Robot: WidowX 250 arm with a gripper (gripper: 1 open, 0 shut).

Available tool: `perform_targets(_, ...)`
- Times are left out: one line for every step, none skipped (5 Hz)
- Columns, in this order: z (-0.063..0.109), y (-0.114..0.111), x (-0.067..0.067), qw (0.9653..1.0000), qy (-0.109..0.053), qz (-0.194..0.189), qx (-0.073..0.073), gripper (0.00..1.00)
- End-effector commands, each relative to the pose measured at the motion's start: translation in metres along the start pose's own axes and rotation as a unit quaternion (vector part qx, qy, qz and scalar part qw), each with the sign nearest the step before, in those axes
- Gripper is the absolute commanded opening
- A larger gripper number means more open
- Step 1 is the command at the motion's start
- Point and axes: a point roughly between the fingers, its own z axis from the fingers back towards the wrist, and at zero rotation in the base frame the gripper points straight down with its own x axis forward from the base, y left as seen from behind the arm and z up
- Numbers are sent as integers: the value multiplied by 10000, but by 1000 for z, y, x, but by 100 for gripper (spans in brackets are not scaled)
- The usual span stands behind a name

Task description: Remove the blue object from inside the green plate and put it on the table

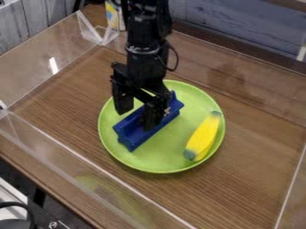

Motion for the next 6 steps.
perform_targets(-2, 2, 7, 9997, -246, 1, 39, 100)
perform_targets(-7, 2, 10, 9994, -357, -17, 37, 100)
perform_targets(-9, 1, 12, 9990, -441, -24, 15, 100)
perform_targets(-7, -1, 12, 9986, -524, -26, -33, 100)
perform_targets(-3, -3, 12, 9981, -615, -26, -93, 100)
perform_targets(3, -4, 12, 9973, -720, -17, -146, 100)
